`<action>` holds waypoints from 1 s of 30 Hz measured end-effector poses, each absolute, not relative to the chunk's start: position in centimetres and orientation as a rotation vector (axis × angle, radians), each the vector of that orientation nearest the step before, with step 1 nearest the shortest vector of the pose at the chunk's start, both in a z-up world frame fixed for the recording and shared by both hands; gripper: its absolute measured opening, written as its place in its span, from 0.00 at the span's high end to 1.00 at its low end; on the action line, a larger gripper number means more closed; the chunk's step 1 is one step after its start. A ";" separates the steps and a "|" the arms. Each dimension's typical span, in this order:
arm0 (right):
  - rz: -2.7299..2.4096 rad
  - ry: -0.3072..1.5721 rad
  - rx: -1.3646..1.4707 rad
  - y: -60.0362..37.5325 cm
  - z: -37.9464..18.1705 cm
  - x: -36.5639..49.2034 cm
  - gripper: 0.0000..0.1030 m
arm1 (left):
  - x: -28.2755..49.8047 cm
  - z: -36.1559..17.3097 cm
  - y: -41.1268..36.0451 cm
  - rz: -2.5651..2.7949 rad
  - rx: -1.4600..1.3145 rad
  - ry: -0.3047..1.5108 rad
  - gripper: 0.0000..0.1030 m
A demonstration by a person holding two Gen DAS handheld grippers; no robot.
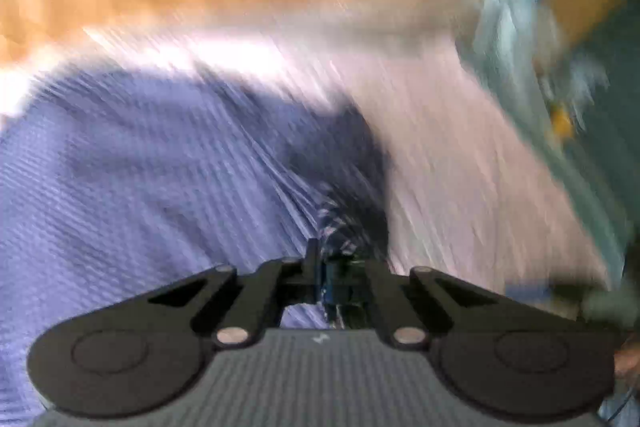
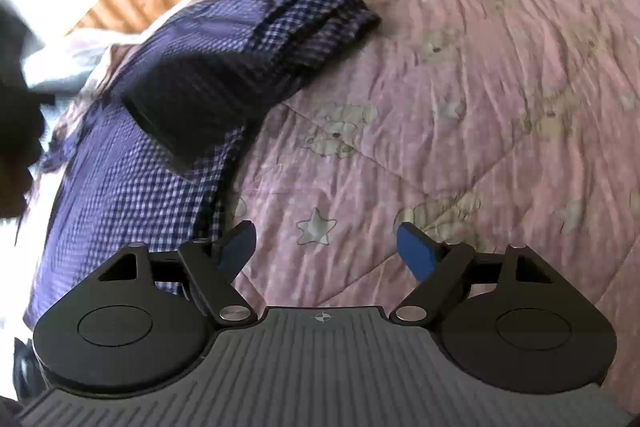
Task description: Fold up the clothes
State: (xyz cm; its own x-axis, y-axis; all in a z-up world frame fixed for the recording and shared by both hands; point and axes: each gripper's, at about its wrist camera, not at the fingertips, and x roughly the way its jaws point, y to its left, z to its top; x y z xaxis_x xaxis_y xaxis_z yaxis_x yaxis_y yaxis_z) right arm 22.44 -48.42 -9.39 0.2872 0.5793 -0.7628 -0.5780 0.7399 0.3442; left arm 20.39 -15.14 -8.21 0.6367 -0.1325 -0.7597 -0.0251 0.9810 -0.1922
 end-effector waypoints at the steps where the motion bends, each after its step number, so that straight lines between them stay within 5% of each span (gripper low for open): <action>1: 0.797 1.011 -0.021 -48.4 -9.3 22.2 0.21 | 19.4 -6.5 -11.9 0.033 -0.208 0.852 0.98; 5: 0.899 0.997 -0.072 -47.2 -9.2 20.0 0.21 | 16.1 -5.7 0.0 0.328 -0.302 0.894 0.92; 7: 0.936 1.009 -0.076 -46.1 -9.6 18.5 0.21 | 15.9 -8.3 2.5 0.350 -0.336 0.959 0.73; 14: 0.907 1.020 -0.119 -43.4 -10.2 13.4 0.21 | 15.0 -15.9 4.3 0.340 -0.381 1.057 0.65; 19: 0.790 1.028 -0.115 -43.0 -9.8 10.5 0.21 | 12.0 -17.9 6.8 0.402 -0.459 1.014 0.33; 26: 0.618 1.055 -0.050 -42.8 -9.6 6.9 0.21 | 13.1 -19.0 10.9 0.404 -0.494 0.919 0.27; 28: 0.582 1.071 -0.020 -42.5 -9.9 6.5 0.21 | 15.6 -19.5 10.2 0.360 -0.412 0.931 0.11; 30: 0.540 1.070 0.005 -42.2 -10.0 5.9 0.21 | 17.5 -20.2 9.8 0.386 -0.333 0.961 0.12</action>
State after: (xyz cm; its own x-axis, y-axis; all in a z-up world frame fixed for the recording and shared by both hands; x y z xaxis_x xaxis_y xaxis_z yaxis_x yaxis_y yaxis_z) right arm 5.94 -42.20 -10.01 0.3635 0.4216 -0.8307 -0.4173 0.8709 0.2594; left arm 17.46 9.80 -20.22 0.5145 0.1693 -0.8406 -0.4588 0.8825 -0.1031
